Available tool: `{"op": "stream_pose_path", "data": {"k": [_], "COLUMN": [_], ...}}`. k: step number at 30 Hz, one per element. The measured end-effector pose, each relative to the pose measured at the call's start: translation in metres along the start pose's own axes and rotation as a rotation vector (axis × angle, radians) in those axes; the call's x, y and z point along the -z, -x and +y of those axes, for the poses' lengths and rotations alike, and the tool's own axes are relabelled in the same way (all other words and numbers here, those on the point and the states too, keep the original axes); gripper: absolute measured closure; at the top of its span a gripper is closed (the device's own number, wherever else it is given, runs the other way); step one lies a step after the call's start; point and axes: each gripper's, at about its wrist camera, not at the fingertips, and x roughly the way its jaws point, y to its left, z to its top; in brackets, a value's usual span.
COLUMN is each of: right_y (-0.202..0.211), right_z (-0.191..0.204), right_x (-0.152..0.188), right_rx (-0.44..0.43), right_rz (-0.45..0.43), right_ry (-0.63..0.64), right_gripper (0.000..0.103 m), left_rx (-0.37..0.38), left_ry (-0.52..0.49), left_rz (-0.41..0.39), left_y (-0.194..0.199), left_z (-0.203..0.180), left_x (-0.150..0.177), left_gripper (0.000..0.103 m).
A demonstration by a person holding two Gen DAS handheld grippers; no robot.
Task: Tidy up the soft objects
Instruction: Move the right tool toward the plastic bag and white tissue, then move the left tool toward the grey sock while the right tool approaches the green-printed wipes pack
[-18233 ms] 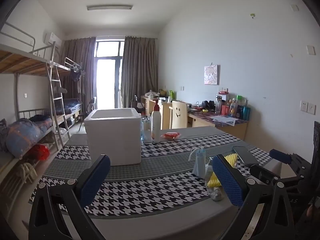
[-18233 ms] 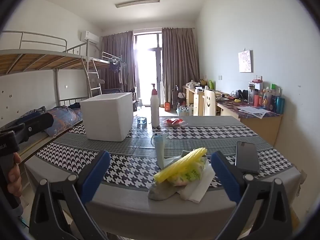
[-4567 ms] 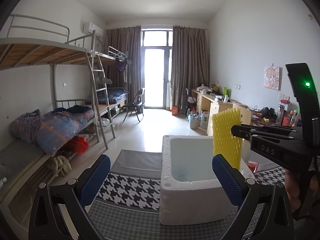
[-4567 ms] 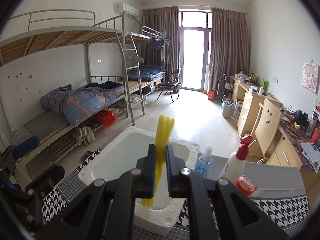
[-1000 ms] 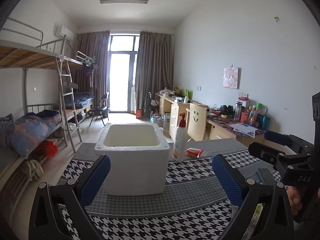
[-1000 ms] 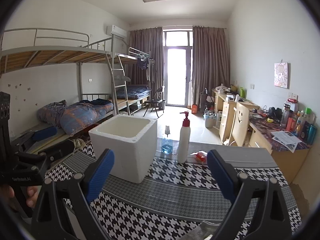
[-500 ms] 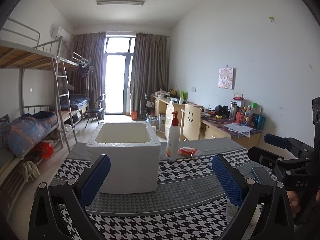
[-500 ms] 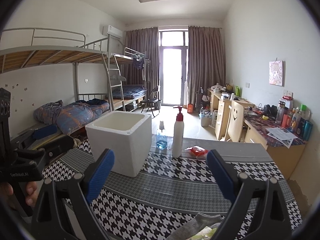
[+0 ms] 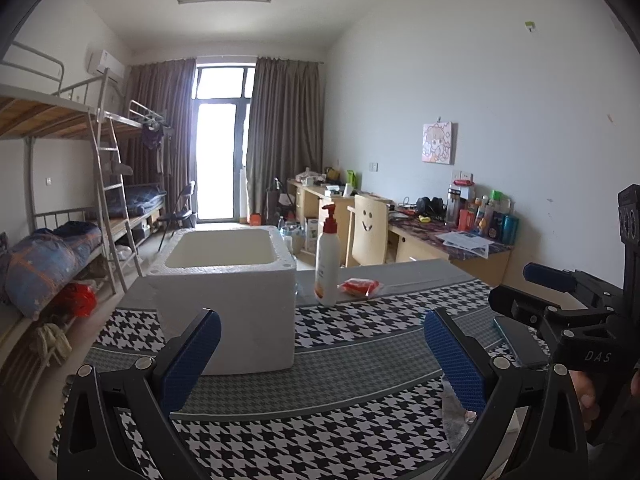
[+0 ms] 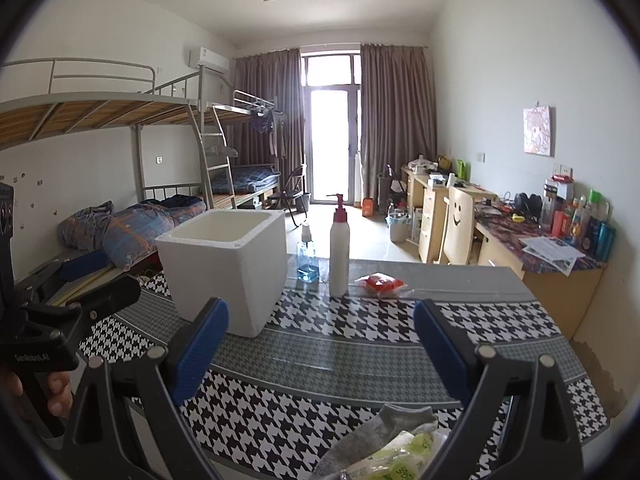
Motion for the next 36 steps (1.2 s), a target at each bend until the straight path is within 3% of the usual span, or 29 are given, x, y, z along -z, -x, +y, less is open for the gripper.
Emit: {"op": "stream_pose_path", "data": {"k": [36], "right_y": [0.015], "right_z": [-0.043], "right_x": [0.042], "right_rx": [0.175], "right_rz": [0.081], "right_ry": [-0.118], "right_gripper": [0.007], "left_rx": [0.150], "left_ry": [-0.039], "left_rz": [0.121], "left_y": [-0.028], "left_z": [-0.041], "left_x": [0.029], "left_gripper": [0.001]}}
